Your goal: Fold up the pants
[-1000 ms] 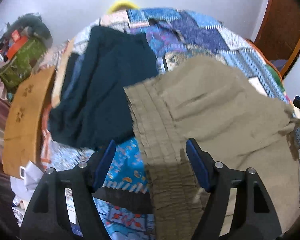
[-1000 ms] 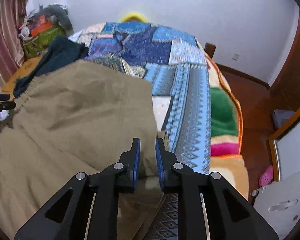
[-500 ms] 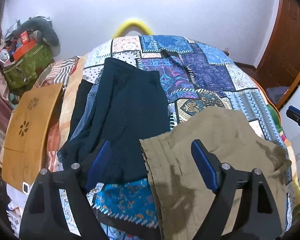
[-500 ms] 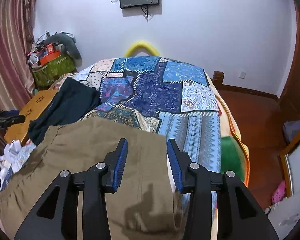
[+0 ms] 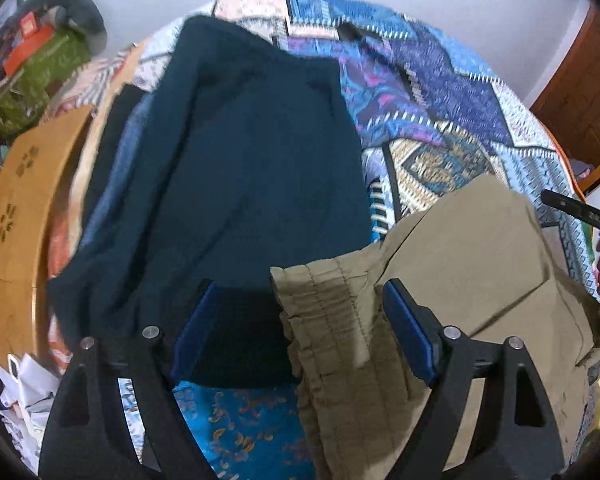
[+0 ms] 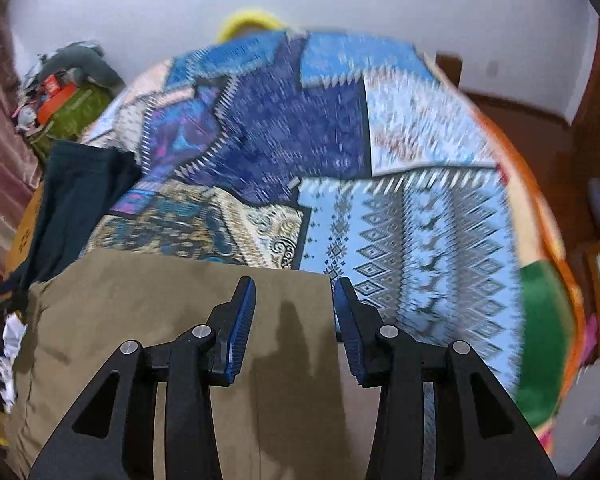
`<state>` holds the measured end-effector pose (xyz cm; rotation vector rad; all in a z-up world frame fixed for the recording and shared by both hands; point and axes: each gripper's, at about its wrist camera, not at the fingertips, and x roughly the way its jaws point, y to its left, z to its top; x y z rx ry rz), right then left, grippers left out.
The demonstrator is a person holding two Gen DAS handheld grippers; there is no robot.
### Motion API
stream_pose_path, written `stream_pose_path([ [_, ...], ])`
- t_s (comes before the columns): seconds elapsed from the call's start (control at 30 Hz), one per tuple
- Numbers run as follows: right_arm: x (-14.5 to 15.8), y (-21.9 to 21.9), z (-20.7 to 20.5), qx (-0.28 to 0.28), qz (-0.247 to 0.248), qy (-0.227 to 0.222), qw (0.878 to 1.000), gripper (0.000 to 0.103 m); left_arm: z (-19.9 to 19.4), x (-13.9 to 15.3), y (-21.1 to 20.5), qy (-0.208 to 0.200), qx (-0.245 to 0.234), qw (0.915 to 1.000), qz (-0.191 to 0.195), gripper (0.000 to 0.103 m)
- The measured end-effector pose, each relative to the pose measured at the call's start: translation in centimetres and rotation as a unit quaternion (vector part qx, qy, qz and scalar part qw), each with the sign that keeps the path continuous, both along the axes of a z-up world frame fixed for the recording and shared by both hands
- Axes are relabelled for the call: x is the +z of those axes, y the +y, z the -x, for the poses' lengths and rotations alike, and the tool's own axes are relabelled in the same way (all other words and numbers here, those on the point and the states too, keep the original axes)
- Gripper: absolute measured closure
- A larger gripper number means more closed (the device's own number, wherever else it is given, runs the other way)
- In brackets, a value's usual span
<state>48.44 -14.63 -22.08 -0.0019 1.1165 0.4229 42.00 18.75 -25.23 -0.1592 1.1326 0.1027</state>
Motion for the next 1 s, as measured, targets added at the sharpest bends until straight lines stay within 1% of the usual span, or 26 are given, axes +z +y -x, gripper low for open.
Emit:
stream_pose_path([
  [0.07, -1.5, 0.3, -0.7, -0.005, 0.005, 0.016, 1.000, 0.066, -0.4, -1.0, 0.1, 0.008, -0.002, 0.9999, 0.011, 0.020],
  [0.17, -3.3, 1.0, -1.1, -0.003, 0.013, 0.028, 1.000, 0.066, -0.6, -2.0, 0.6, 0.010, 0.007, 0.9989, 0.045, 0.019],
  [0.23, -3.8, 1.5, -0.8, 0.001, 0.012, 0.013, 1.000, 0.065, -0.7, -2.2, 0.7, 0.008, 0.010, 0.9983, 0.057, 0.020],
  [0.27, -3.8, 1.7, -0.7, 0.004, 0.016, 0.010, 1.000, 0.066, -0.8, -2.3, 0.7, 0.007, 0.008, 0.9979, 0.063, 0.025],
  [0.3, -3.8, 2.0, -0.6, 0.007, 0.020, 0.005, 1.000, 0.067, -0.7, -2.2, 0.7, 0.005, 0.005, 0.9977, 0.067, 0.028],
  [0.33, -3.8, 2.2, -0.4, 0.014, 0.020, 0.004, 1.000, 0.076, -0.7, -2.2, 0.6, 0.002, 0.003, 0.9977, 0.068, 0.034],
  [0.37, -3.8, 2.3, -0.2, 0.018, 0.021, 0.004, 1.000, 0.088, -0.7, -2.0, 0.3, -0.002, -0.002, 0.9977, 0.067, 0.042],
  [0.4, -3.8, 2.5, -0.1, 0.021, 0.020, 0.004, 1.000, 0.090, -0.6, -1.7, -0.1, -0.006, -0.006, 0.9982, 0.059, 0.044],
  [0.43, -3.7, 2.6, 0.0, 0.023, 0.023, 0.002, 0.999, 0.091, -0.6, -1.5, -0.4, -0.009, -0.008, 0.9987, 0.049, 0.047],
  [0.53, -3.0, 3.1, 0.6, 0.026, 0.040, -0.021, 0.999, 0.093, -0.2, -0.8, -1.1, -0.017, -0.016, 0.9996, 0.016, 0.052],
  [0.6, -2.0, 3.2, 0.7, 0.029, 0.051, -0.045, 0.997, 0.093, 0.1, 0.0, -1.0, -0.025, -0.013, 0.9996, 0.004, 0.054],
  [0.7, 0.7, 2.9, 0.8, 0.028, 0.055, -0.080, 0.995, 0.094, 0.6, 2.0, -0.5, -0.046, -0.006, 0.9989, -0.006, 0.056],
  [0.83, 6.9, 2.2, 1.2, 0.017, 0.022, -0.136, 0.990, 0.094, 1.4, 5.6, 0.0, -0.080, -0.002, 0.9967, -0.014, 0.056],
  [0.9, 10.0, 2.0, 1.8, 0.015, 0.009, -0.165, 0.986, 0.094, 2.0, 7.6, -0.3, -0.099, -0.003, 0.9947, -0.027, 0.056],
  [1.0, 13.2, 2.4, 3.2, 0.018, -0.005, -0.193, 0.981, 0.094, 3.3, 9.9, -0.5, -0.118, -0.004, 0.9923, -0.036, 0.056],
])
